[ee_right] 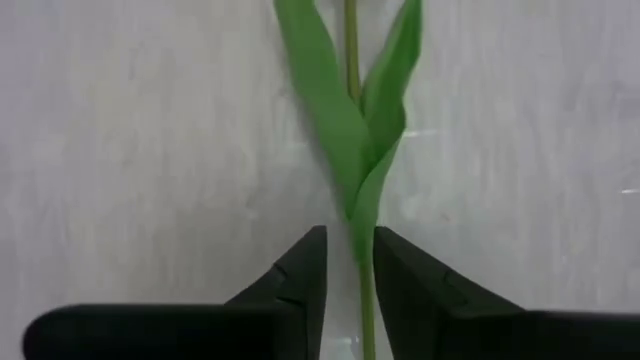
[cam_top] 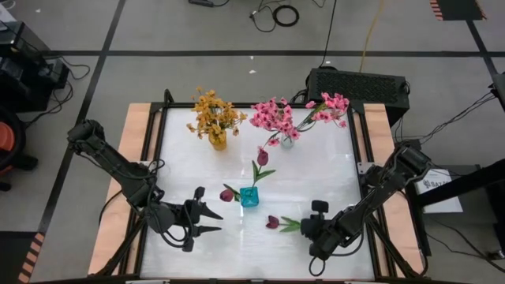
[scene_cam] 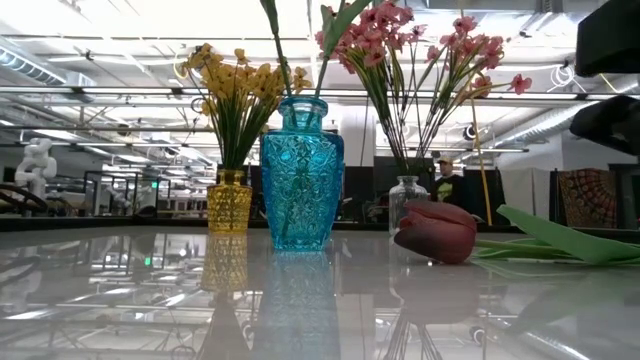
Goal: Sort flowers into vase by color
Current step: Put the dark red flower into the blue vase
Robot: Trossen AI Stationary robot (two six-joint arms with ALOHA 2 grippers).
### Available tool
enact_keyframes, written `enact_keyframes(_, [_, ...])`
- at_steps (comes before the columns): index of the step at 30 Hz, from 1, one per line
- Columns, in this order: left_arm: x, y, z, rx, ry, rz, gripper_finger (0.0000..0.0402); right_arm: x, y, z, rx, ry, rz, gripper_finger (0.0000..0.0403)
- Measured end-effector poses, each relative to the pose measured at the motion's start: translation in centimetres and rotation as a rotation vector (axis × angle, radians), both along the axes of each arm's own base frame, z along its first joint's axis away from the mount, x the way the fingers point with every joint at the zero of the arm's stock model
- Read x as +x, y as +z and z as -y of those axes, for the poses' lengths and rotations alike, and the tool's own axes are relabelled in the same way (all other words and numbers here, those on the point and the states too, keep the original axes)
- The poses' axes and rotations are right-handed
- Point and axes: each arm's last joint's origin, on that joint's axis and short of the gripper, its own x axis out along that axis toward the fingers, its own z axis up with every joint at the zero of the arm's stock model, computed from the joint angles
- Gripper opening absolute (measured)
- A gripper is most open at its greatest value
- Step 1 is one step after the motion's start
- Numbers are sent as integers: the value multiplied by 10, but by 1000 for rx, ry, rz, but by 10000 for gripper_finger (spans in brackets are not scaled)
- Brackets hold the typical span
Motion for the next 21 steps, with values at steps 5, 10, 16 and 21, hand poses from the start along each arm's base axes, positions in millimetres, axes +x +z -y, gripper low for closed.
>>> enact_keyframes(5, [0, 0, 0, 1, 0, 0, 142, 4, -1, 4, 13, -19, -2, 75])
enact_keyframes(10, [0, 0, 0, 0, 0, 0, 142, 5, -12, 11, 71, -10, -8, 74])
enact_keyframes(16, [0, 0, 0, 2, 4, 2, 142, 2, -20, 16, 90, -31, 2, 26])
enact_keyframes(21, [0, 0, -1, 7, 16, 5, 142, 2, -17, 16, 102, -19, 16, 8])
